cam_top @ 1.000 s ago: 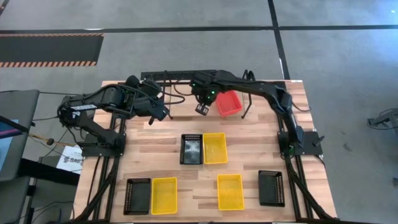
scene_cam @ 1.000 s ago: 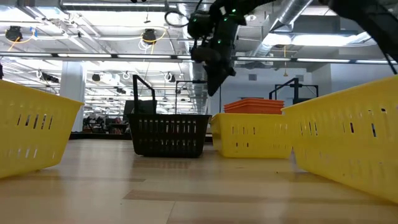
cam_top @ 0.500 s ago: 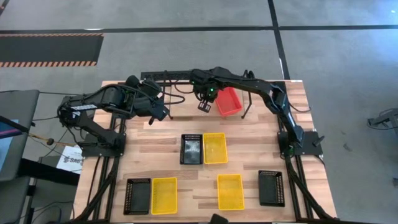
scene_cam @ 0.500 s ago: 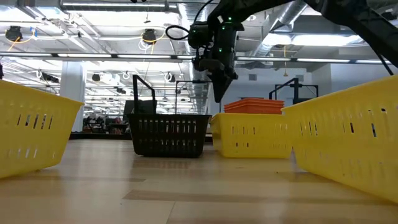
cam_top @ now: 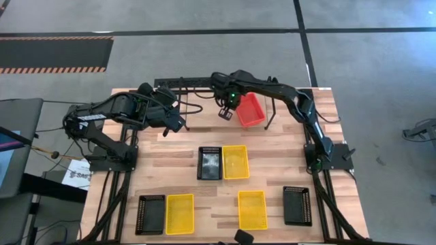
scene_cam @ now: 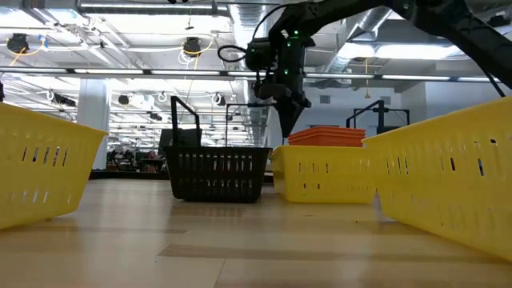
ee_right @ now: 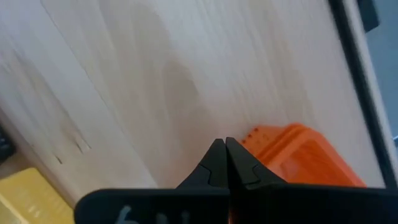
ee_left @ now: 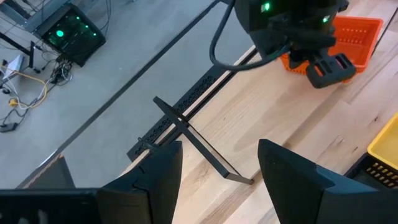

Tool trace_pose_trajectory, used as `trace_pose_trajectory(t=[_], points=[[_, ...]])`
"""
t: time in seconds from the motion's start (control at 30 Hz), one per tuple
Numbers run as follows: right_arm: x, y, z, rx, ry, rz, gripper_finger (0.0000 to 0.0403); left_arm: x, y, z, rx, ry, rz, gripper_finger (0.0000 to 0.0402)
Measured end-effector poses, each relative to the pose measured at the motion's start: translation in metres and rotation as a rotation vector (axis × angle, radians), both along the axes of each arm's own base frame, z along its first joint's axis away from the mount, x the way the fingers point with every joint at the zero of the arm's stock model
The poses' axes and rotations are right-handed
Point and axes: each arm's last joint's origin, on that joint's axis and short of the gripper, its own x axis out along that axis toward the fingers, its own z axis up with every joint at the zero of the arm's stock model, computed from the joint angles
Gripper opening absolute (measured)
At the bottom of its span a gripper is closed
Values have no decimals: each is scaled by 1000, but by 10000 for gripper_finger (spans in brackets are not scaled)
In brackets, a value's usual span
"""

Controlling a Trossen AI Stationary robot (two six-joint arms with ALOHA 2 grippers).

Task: Stack baskets on shelf by color
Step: Stack the orange bin on top of the other stacked orange bins on the shelf

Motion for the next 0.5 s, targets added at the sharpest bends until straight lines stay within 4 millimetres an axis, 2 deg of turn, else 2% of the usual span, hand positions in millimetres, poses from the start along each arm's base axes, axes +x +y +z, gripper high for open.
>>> trace_pose_trajectory(t=[0.17, 0.33, 0.5], points=[[3, 0, -13, 17, 40, 19, 0, 0, 0, 0, -3, 0, -1, 201], [3, -3, -11, 9, 26, 21, 0, 0, 0, 0, -3, 0, -1, 201], [-4, -15, -10, -5, 36, -11, 0, 0, 0, 0, -16, 0, -7, 201]])
